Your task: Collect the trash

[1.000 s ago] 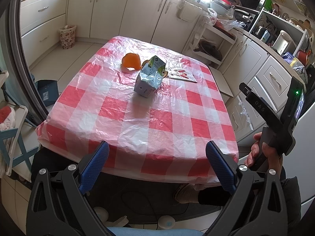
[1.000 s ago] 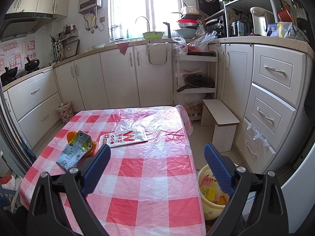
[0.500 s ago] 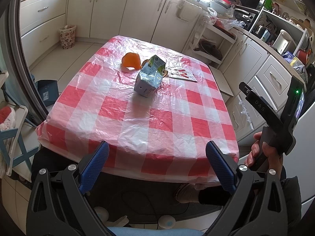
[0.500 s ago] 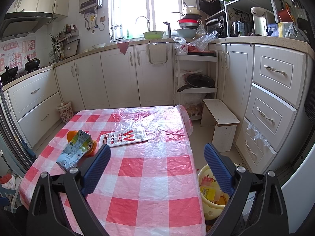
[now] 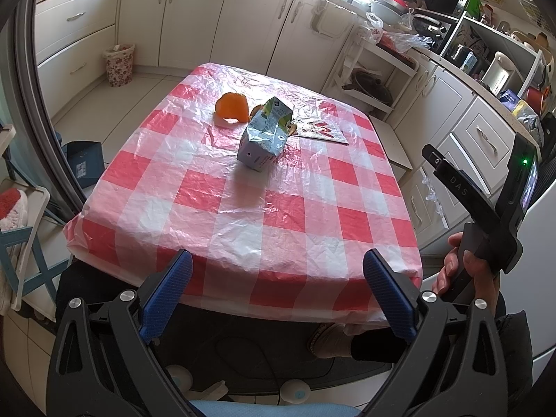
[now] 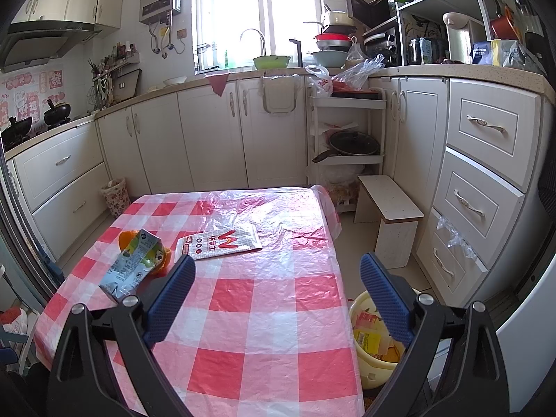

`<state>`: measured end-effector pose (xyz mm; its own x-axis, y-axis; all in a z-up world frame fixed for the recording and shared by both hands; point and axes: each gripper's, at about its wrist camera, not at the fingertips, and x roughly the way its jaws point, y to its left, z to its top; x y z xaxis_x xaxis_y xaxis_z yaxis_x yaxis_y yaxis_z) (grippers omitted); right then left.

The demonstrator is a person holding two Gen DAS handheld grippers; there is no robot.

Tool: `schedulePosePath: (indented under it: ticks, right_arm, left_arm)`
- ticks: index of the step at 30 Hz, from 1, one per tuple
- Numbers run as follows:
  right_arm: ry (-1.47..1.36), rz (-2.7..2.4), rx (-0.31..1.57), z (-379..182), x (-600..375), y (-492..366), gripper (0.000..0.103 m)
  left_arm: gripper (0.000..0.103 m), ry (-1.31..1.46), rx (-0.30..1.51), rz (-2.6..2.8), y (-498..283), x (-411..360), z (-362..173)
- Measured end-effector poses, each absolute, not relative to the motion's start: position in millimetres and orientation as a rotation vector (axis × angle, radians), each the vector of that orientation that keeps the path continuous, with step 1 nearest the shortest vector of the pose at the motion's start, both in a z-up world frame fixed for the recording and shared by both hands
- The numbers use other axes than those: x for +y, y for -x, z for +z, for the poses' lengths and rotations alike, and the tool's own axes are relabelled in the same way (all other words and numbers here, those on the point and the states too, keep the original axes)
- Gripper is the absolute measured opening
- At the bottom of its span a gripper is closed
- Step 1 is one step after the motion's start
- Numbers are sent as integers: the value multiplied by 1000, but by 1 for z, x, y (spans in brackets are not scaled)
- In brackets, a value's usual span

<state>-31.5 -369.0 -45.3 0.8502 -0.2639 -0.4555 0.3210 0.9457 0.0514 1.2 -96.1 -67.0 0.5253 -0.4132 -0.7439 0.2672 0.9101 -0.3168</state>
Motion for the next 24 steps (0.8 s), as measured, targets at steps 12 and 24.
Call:
schedulePosePath:
  ticks: [12,24]
  right_arm:
    - [-127,-309,461,-45,-368,32,92]
    - [-126,-309,462,-45,-368,32,92]
  left_arm:
    - [95,170,934,-409,-2,-96,-67]
    - [95,171,934,-408,-2,-95,-66]
